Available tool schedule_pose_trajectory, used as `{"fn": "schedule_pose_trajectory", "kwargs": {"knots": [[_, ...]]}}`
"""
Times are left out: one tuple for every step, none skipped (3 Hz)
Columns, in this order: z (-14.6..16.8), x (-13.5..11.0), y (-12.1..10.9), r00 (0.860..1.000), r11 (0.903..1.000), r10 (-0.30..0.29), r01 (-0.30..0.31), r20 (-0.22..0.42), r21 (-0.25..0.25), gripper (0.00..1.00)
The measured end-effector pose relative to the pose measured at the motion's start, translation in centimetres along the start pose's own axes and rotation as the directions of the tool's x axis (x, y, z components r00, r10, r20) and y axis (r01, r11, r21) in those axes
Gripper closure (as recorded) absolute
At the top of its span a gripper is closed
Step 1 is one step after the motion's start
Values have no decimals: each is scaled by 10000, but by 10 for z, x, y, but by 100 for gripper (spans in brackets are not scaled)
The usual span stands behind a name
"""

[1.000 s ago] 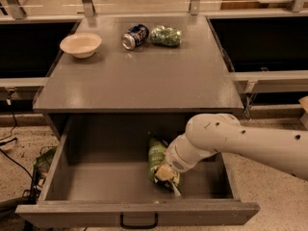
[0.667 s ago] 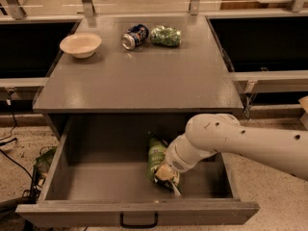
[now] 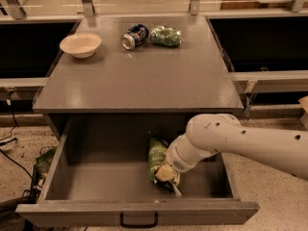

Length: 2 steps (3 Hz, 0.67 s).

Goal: Place green jalapeno chip bag into top drawer

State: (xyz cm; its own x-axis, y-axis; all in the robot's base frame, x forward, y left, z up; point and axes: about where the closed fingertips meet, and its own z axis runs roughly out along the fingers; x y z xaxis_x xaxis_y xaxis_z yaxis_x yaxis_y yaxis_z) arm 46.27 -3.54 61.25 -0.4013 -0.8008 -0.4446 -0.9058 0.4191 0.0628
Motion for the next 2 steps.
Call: {"fn": "schedule_pose_trajectory", "kwargs": {"knots": [[0,0,0,10000,10000,0,0,0,0,11],[0,0,0,10000,10000,-1,1,-1,0,0]]}}
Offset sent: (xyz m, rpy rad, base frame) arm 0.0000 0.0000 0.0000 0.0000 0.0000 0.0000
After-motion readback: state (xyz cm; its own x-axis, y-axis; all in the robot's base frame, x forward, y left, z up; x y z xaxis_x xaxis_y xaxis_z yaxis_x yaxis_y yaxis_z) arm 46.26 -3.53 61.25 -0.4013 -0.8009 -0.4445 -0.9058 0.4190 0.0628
